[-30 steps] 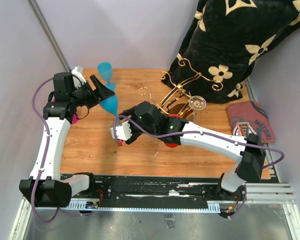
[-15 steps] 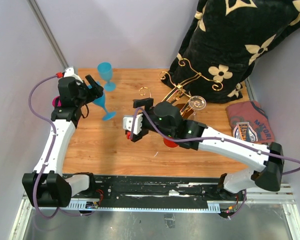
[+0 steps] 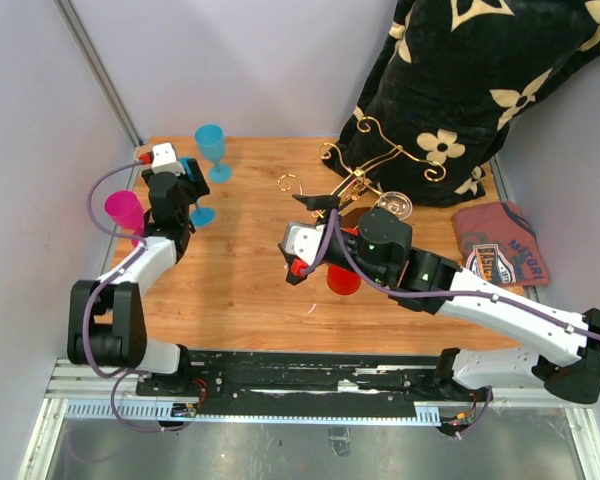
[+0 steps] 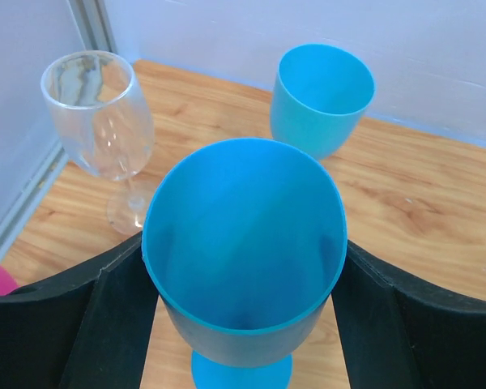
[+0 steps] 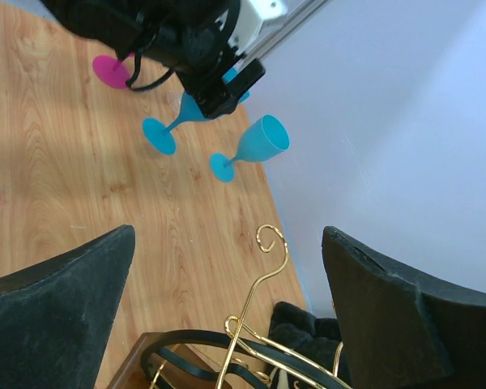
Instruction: Take the wine glass off the wine glass rack
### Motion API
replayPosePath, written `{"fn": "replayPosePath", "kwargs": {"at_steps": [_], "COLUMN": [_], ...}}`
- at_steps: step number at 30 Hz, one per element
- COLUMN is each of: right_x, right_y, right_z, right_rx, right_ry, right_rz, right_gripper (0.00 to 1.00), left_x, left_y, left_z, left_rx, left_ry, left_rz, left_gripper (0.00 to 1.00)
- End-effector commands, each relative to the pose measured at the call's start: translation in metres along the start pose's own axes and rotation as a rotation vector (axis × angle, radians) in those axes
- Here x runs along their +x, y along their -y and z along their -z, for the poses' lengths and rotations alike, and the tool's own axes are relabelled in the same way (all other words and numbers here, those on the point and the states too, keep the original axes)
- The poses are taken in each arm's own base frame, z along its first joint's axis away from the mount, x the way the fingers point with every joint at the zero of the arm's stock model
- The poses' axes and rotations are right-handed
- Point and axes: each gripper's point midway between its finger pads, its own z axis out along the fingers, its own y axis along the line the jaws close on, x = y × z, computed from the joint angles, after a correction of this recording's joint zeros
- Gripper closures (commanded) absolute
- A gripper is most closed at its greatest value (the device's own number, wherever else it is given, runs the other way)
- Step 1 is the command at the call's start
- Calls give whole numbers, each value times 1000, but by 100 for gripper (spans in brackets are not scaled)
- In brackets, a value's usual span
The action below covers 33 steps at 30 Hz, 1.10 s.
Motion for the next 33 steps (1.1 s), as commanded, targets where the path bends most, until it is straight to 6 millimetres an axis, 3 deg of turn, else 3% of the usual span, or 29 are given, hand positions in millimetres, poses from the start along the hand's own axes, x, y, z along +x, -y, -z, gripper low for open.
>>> {"fn": "replayPosePath", "kwargs": {"at_steps": [1,8,15,20,23,33], "right_x": [-11,-7,-2,11,23,63], "right_y": [26,42,56,67,74,65], "right_z": [22,49,76,93,104,128], "right_rx": [111,147,226,303,348,405], "right_ry": [-15,-140,-150,-193,-233,-377], "right_rz": [-140,-286,-310,-352,-424,-619], "right_gripper": [2,1,2,3,4,10], "left_x": [-26,-19,-7,10,12,25], "left_y": [-11,-24,-20,-19,-22,-25], "left_z": [-15,-22,-45,-58,-58,-59], "left_rx": [-73,-132,-134,-135,-149,-160], "left_ry": [200,316,319,277,282,251], "left_rz": [-41,-29,-28,-46,-54,-65], "left_gripper": [26,22,18,14,1,0]}}
